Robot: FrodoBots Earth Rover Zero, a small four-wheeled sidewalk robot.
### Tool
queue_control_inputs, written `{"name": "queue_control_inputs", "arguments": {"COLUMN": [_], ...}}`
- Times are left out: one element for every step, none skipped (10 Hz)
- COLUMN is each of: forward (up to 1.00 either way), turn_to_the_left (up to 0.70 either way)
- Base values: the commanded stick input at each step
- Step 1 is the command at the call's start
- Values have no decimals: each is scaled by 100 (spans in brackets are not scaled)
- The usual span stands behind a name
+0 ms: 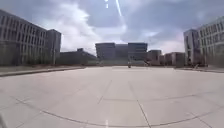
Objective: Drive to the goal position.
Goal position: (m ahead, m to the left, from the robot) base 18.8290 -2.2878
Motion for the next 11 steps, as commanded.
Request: {"name": "queue_control_inputs", "arguments": {"forward": [70,70,70,70,70,70,70,70,70,70,70], "turn_to_the_left": [-14,-14,-14,-14,-14,-14,-14,-14,-14,-14,-14]}}
